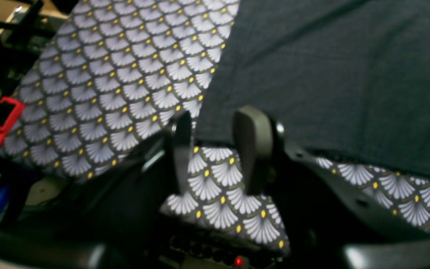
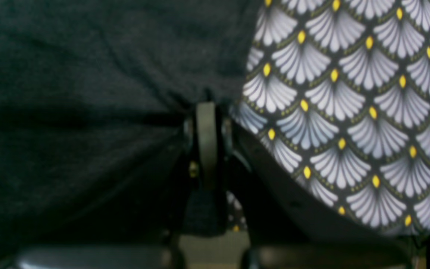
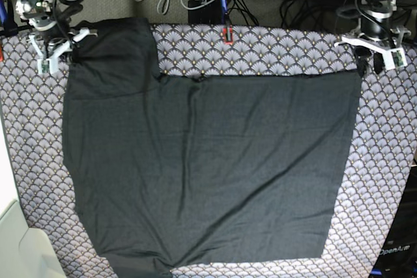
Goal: Fold the T-shirt properly
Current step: 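Lower both grippers onto the shirt's collar-side corners, then close both grippers on the shirt's collar-side edge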
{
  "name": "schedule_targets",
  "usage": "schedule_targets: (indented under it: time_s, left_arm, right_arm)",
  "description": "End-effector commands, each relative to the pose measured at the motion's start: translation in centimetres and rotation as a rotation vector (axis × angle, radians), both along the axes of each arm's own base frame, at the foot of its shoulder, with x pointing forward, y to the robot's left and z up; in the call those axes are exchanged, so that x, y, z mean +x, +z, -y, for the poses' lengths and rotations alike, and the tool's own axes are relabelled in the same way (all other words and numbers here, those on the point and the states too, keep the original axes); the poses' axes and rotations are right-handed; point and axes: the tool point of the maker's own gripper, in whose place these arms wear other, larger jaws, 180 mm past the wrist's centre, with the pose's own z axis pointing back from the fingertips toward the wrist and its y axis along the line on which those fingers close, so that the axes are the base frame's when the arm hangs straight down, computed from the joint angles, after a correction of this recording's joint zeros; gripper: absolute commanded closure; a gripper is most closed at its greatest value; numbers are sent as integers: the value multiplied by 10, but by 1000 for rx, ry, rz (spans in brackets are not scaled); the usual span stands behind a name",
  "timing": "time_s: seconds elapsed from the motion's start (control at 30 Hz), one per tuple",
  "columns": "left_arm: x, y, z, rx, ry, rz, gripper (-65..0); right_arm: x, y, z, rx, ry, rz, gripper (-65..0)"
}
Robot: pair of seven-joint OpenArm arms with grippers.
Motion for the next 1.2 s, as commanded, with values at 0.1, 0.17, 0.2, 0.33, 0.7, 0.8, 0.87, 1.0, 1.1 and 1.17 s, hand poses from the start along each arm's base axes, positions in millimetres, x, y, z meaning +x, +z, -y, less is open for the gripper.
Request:
schedule_targets:
  time_s: [0.1,0.17,0.2,0.33,0.7,0.8,0.87,1.0,1.1,1.17]
  left_arm:
    - [4,12,-4,22,-5,41,-226]
    - [3,9,-5,21,0,33,-226]
    - [1,5,-7,19,5,22,-226]
    - [5,-13,-17,4,39,-2,-226]
    - [18,-25,-25,-14,68,-1,-226]
    - [23,-23,-27,-13,73,10,-227]
    - [25,-28,-29,-19,80,5,-228]
    - [29,-44,-33,-43,101,-42,-244]
    - [34,-55,-34,-75,113,-95,-262]
    - [37,-55,-34,-79,115,-92,-277]
  right_arm:
    - [-14,-2,9,-66,21,-94,0]
    - [-11,7,10,-88,27,-76,0]
    - [-9,12,9,-93,28,-61,0]
    - [-11,21,2,-104,38,-45,0]
    - [-8,22,-3,-97,35,-32,0]
    - [-8,22,-3,-97,35,-32,0]
    - [-8,22,-3,-97,35,-32,0]
    - [-8,23,-2,-99,36,-32,0]
    - [-7,23,-2,-99,36,-31,0]
    - [-7,23,-2,-99,36,-31,0]
